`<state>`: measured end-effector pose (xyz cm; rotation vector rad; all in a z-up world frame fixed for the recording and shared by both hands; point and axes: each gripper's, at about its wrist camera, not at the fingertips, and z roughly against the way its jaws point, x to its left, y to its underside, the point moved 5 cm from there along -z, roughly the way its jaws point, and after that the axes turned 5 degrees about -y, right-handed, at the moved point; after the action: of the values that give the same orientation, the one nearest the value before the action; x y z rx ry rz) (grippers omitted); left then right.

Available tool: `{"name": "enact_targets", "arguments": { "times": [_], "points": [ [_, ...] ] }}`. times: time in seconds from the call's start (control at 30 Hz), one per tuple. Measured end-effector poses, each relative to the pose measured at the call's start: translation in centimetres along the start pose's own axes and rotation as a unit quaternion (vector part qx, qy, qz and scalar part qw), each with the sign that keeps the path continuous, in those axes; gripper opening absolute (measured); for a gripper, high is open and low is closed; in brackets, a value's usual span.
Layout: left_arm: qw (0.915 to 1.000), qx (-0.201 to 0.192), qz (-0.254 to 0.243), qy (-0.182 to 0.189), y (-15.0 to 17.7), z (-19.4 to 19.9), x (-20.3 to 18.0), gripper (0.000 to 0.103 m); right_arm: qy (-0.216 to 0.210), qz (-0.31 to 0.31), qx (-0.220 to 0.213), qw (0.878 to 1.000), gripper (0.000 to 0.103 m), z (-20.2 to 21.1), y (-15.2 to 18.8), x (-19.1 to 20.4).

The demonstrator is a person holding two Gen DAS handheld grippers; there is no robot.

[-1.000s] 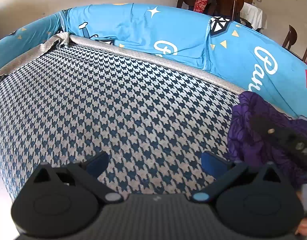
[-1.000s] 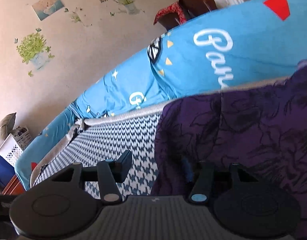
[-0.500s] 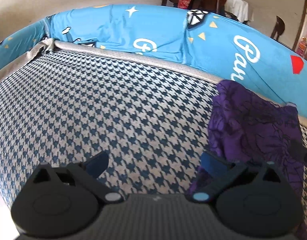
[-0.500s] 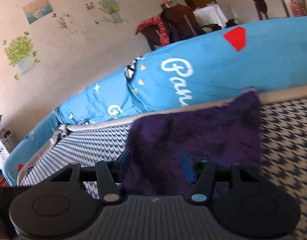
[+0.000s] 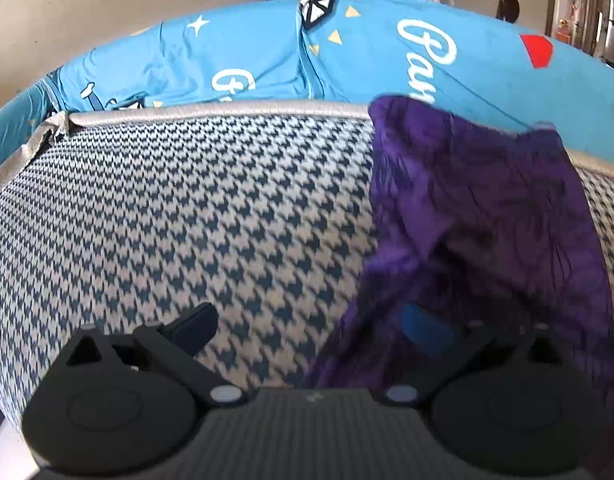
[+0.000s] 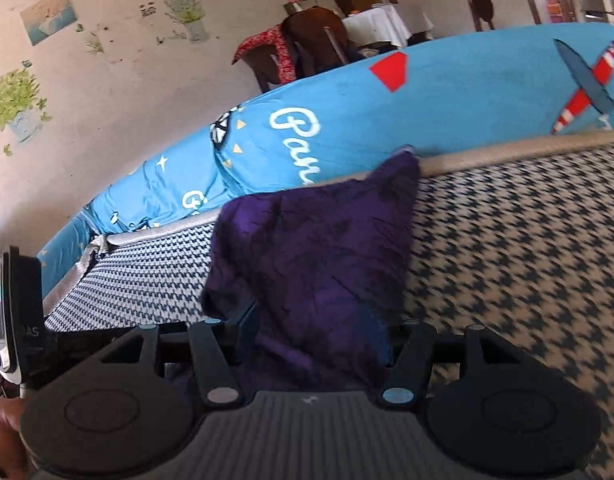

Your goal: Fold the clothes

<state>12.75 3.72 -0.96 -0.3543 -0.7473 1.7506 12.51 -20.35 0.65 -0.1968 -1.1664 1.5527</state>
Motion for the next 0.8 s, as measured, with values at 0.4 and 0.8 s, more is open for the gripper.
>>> {"name": "enact_targets", "arguments": {
  "times": [0.4,0.8],
  "points": [
    [0.9992,0.014,-0.036,-0.008,4.9,0.8,0.1,0.103,0.070,-0.061,-0.026,0.995,0.065,6.8,3.3,-3.3],
    [0.9995,0.021,-0.024,0.003,8.3,2.4,1.4,0.103,0.151,-0.080,-0.024,0.985,0.066,10.3,7.0,-5.5]
  ]
}}
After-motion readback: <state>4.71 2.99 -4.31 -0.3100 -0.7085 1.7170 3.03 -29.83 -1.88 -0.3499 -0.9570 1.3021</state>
